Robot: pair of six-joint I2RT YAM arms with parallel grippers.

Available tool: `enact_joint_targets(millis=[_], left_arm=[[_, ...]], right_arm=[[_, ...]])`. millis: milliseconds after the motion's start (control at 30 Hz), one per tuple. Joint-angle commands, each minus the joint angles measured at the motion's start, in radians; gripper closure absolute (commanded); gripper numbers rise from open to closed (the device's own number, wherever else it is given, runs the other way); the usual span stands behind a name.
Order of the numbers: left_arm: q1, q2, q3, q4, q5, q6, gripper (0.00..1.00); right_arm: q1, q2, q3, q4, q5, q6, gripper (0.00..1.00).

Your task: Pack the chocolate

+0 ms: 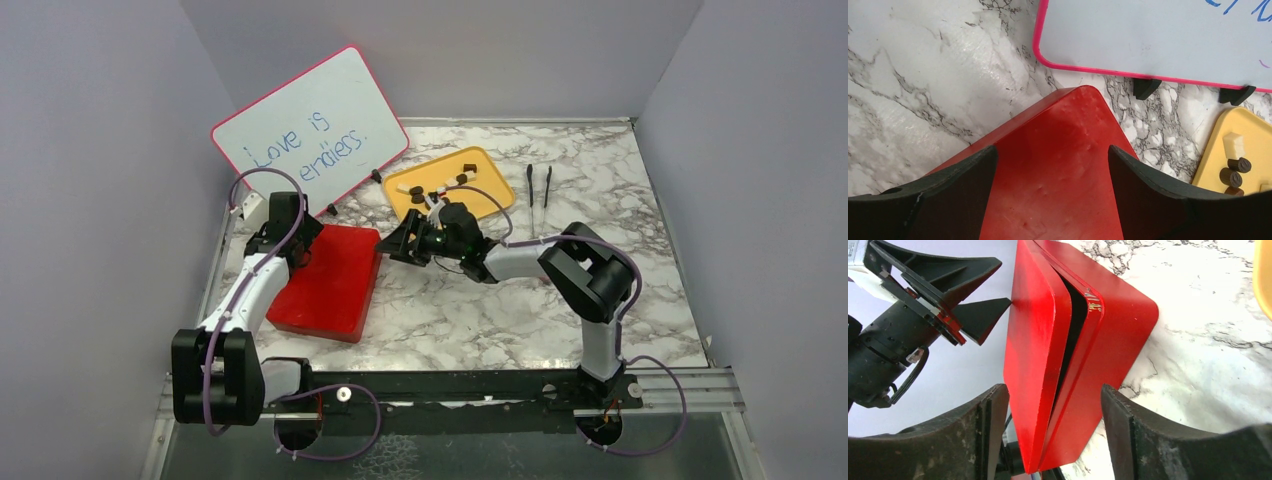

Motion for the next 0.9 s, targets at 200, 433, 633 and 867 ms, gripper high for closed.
enact_joint_targets(millis=[200,433,633,867], left_arm=[[0.007,-0.030,-0.008,-0.053,0.035,-0.055,0.18],[0.007,-0.114,0.026,-0.085,-0.005,-0.078,0.17],[0.007,-0.137,0.033,-0.109,-0.043,-0.076,0.18],[0.007,-0.123,0.037,-0.121,-0.070,-0.077,0.20]], right_arm=[[-0.003,-0.078,0.066,-0.223,0.085,-0.171,0.26],[0.004,-0.109,0.076,-0.252,0.092,-0.232,0.25],[0.010,-0.084,0.120,-0.314,0.139,-0.247,0.24],[0.028,-0.054,0.134,-0.285,0.130,-0.264,0.24]])
